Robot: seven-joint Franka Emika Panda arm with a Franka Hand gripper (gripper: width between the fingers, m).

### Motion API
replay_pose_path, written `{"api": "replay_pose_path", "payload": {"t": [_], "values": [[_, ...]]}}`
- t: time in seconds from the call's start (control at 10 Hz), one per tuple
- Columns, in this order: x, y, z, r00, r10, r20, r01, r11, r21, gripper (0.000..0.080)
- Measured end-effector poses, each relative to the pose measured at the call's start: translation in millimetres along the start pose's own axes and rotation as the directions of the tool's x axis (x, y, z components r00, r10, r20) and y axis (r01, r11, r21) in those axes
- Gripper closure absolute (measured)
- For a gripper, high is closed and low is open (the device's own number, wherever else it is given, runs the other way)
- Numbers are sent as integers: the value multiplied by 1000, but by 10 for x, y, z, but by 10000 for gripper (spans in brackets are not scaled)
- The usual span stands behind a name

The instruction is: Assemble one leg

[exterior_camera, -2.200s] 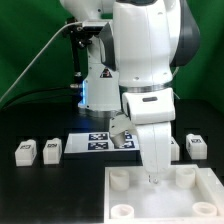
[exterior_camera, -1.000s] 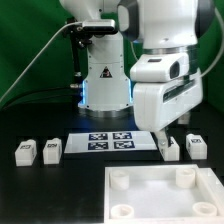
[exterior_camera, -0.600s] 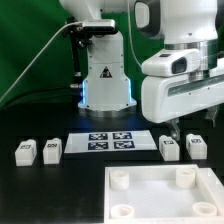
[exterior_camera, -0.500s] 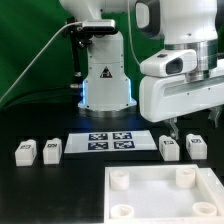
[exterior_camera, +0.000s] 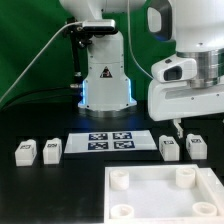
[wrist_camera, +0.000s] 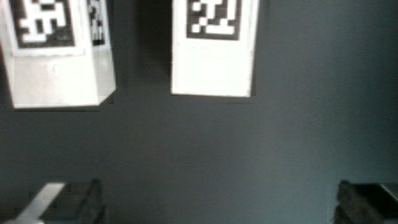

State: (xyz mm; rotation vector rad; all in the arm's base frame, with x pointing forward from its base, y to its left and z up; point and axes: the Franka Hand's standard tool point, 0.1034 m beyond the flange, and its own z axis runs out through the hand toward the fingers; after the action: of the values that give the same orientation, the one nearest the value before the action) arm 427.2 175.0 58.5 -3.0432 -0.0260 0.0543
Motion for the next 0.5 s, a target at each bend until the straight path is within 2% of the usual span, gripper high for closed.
{"api": "replay_pose_path", "payload": {"t": [0.1,0.2,0.3,0.4,0.5], "values": [[-2,1,2,1000,0,1,0,1000,0,151],[-82,28,13,996,-3,92,5,1000,-17,151],[-133,-25,0,968,62,244,-56,998,-32,151],[-135,-93,17,934,80,349,-73,997,-34,151],[-179,-110,36,889,83,450,-69,997,-46,151]]}}
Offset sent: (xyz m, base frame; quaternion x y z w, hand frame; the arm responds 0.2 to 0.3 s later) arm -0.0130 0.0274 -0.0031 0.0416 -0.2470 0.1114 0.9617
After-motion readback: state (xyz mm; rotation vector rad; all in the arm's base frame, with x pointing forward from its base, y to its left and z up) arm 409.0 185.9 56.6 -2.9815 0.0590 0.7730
